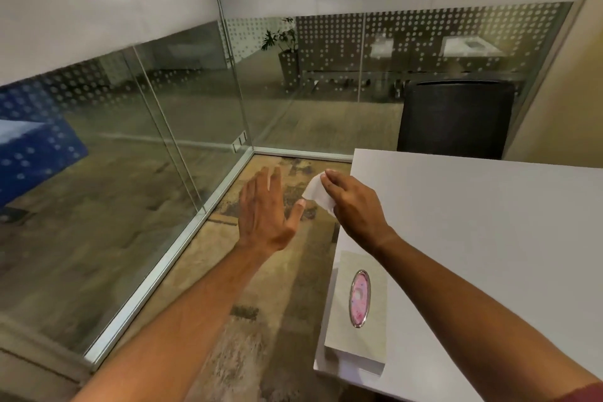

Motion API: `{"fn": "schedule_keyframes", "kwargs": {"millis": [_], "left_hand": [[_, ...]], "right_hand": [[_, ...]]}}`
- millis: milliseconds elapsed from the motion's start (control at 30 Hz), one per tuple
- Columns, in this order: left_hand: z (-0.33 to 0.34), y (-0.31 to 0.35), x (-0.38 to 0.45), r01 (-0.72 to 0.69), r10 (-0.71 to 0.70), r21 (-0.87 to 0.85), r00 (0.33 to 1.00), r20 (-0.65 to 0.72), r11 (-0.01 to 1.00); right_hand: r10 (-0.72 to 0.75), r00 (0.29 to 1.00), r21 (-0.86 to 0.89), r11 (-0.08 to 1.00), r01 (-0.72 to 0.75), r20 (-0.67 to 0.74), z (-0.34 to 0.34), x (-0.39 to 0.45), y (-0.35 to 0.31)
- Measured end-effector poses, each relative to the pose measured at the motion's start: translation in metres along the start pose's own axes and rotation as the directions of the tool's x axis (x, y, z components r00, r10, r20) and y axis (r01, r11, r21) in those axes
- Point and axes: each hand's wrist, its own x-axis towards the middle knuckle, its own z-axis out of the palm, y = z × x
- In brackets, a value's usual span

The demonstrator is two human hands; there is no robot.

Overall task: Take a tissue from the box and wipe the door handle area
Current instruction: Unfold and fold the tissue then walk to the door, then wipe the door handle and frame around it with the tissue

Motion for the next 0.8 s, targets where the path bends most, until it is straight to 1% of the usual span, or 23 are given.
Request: {"fn": "schedule_keyframes", "kwargs": {"millis": [133,233,333,400,567,633,767,800], "left_hand": [[-0.02,-0.036,-0.014,-0.014,0.022,0.156,0.998,-0.05,0.988],[-0.04,-0.063,-0.027,0.042,-0.026,0.242,0.997,-0.069,0.969],[-0.063,-0.094,-0.045,0.103,-0.078,0.279,0.992,-0.1,0.955],[-0.08,-0.117,-0.059,0.145,-0.111,0.297,0.985,-0.129,0.944],[-0.122,-0.182,-0.111,0.27,-0.218,0.364,0.959,-0.178,0.891],[-0.143,-0.21,-0.136,0.327,-0.267,0.389,0.943,-0.201,0.862],[-0.187,-0.269,-0.187,0.416,-0.335,0.418,0.907,-0.255,0.808],[-0.198,-0.283,-0.199,0.436,-0.347,0.42,0.897,-0.273,0.796]], "right_hand": [[-0.098,0.995,-0.003,0.995,0.098,-0.014,0.009,0.02,-0.027],[-0.169,0.985,0.026,0.985,0.169,-0.02,0.016,0.035,-0.056],[-0.24,0.971,0.037,0.97,0.241,-0.02,0.024,0.049,-0.09],[-0.288,0.957,0.084,0.954,0.289,-0.027,0.031,0.059,-0.118],[-0.357,0.934,0.227,0.908,0.353,-0.021,0.051,0.078,-0.205],[-0.396,0.917,0.234,0.888,0.396,-0.051,0.059,0.082,-0.247],[-0.408,0.912,0.383,0.835,0.395,-0.05,0.072,0.088,-0.337],[-0.423,0.905,0.397,0.822,0.408,-0.052,0.075,0.09,-0.359]]}}
